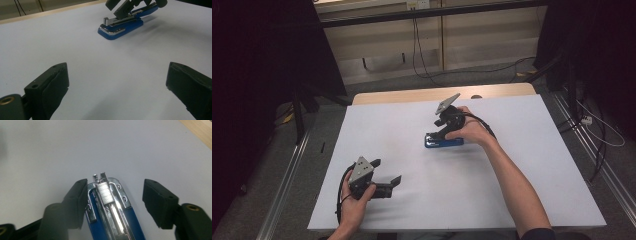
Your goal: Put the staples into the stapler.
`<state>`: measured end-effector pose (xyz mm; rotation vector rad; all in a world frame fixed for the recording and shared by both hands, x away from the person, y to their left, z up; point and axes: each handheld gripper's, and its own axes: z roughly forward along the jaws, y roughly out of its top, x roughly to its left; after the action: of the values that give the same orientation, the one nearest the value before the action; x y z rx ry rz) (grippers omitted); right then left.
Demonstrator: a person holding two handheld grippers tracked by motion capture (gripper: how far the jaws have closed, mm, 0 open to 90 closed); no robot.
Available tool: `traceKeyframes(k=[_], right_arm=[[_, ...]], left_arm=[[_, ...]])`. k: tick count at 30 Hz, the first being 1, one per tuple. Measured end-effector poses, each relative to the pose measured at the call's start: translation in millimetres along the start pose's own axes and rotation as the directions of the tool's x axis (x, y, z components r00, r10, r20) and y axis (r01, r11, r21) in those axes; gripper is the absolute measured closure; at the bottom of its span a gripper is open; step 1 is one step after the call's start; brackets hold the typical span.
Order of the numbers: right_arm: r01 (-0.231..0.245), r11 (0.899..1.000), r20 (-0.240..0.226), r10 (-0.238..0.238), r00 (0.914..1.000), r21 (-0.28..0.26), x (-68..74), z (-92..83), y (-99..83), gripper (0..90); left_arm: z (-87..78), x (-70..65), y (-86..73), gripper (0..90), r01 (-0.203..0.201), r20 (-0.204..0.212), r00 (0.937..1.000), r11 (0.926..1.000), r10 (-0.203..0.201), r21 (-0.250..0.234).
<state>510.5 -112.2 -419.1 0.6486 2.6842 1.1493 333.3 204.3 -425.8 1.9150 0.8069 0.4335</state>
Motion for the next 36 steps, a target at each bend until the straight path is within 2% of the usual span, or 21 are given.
traceKeyframes(k=[3, 4, 7, 13, 16, 20, 25, 29, 34, 36], right_arm=[[-0.018, 1.0, 0.015, 0.018, 0.9997, -0.008, 1.1, -2.6, -1.8, 28.2], [-0.039, 0.999, 0.028, 0.04, 0.9988, -0.019, 1.7, -3.6, -2.7, 24.2], [-0.077, 0.996, 0.047, 0.079, 0.9957, -0.042, 3.2, -6.9, -5.3, 22.4], [-0.09, 0.995, 0.092, 0.094, 0.9913, -0.047, 9.1, -11.7, -9.0, 19.5], [-0.133, 0.988, 0.123, 0.142, 0.9822, -0.081, 9.6, -15.9, -12.3, 15.9], [-0.169, 0.982, 0.145, 0.18, 0.973, -0.081, 10.9, -20.2, -16.9, 15.9], [-0.185, 0.977, 0.182, 0.202, 0.9625, -0.104, 14.6, -27.8, -25.1, 14.5], [-0.222, 0.966, 0.203, 0.246, 0.9478, -0.134, 15.5, -34.4, -34.5, 11.0], [-0.248, 0.96, 0.223, 0.272, 0.9359, -0.13, 19.1, -40.2, -43.5, 7.1], [-0.255, 0.954, 0.233, 0.287, 0.9291, -0.156, 21.3, -44.1, -45.6, 7.4]], left_arm=[[-0.1, 0.3, -0.1, 4.7, 0.006, -0.003, 1.0, 1.0, -0.006, -0.002], [0.0, 0.4, -0.1, 4.7, 0.007, -0.005, 1.0, 1.0, -0.007, -0.001], [0.3, 0.7, 0.0, 4.5, 0.003, -0.002, 1.0, 1.0, -0.003, 0.002], [0.3, 1.1, -0.2, 4.4, 0.007, -0.008, 0.9999, 1.0, -0.007, 0.003], [0.1, 1.6, -0.1, 4.4, 0.009, -0.011, 0.9999, 1.0, -0.009, 0.001], [0.3, 1.9, -0.1, 4.3, 0.006, -0.013, 0.9999, 1.0, -0.006, 0.003], [0.4, 2.6, -0.4, 4.3, 0.014, -0.012, 0.9998, 0.9999, -0.014, 0.0], [0.8, 3.3, -0.3, 4.3, 0.014, -0.014, 0.9998, 0.9999, -0.014, 0.002], [0.5, 3.7, -0.3, 4.3, 0.014, -0.016, 0.9998, 0.9999, -0.014, 0.003], [0.4, 4.3, -0.2, 4.3, 0.016, -0.022, 0.9996, 0.9999, -0.016, 0.002]])
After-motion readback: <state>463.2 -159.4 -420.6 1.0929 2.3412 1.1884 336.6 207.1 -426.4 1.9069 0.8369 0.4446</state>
